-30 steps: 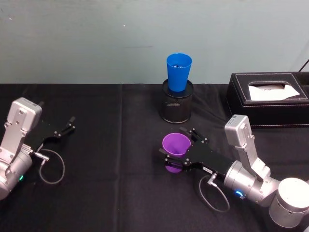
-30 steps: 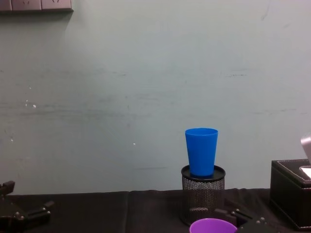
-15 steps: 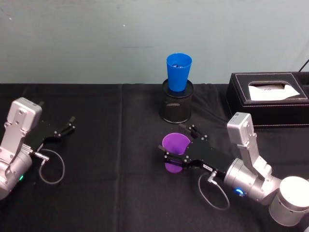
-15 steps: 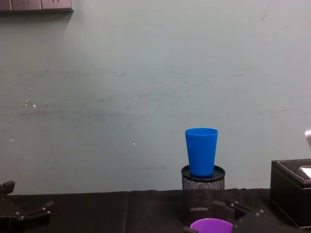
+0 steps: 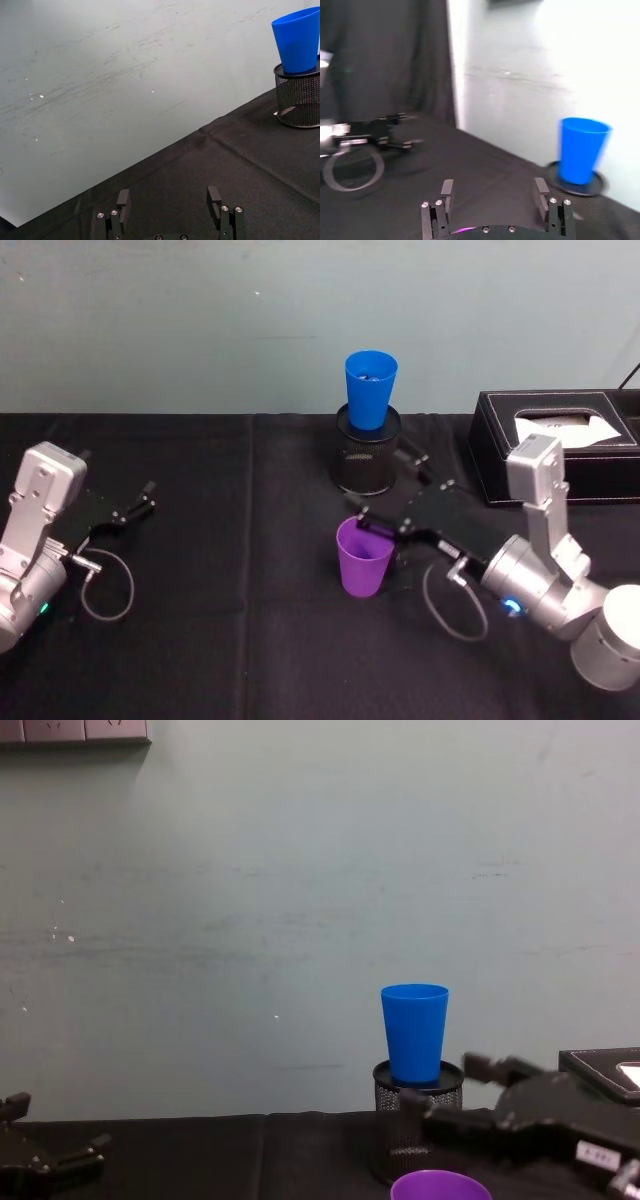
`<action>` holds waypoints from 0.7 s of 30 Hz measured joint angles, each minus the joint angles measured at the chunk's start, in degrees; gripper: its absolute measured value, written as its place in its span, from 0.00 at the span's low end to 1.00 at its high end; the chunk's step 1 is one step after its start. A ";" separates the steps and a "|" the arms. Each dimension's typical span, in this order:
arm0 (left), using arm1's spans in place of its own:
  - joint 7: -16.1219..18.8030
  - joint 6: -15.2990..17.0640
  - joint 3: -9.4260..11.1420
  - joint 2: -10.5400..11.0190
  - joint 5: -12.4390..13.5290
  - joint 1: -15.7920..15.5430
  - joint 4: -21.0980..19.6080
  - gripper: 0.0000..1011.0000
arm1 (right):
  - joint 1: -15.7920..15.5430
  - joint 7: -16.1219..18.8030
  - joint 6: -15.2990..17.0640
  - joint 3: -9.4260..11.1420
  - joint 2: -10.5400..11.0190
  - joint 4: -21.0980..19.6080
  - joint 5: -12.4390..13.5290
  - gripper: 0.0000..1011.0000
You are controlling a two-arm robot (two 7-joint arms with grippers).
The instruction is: Pick up one cup with a gripper and tap it against the other cup.
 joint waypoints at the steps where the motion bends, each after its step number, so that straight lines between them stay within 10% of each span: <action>1: 0.00 0.00 0.00 0.00 0.00 0.00 0.00 0.99 | -0.04 -0.81 0.02 0.37 -0.04 -0.03 -0.30 0.99; 11: 0.00 0.00 0.00 0.00 0.00 0.00 0.00 0.99 | -0.79 -13.32 3.04 4.75 -2.24 1.84 -6.70 0.99; 21: 0.00 0.00 0.00 0.00 0.00 0.00 0.00 0.99 | 0.10 -16.89 7.45 5.22 -3.99 5.31 -10.86 0.99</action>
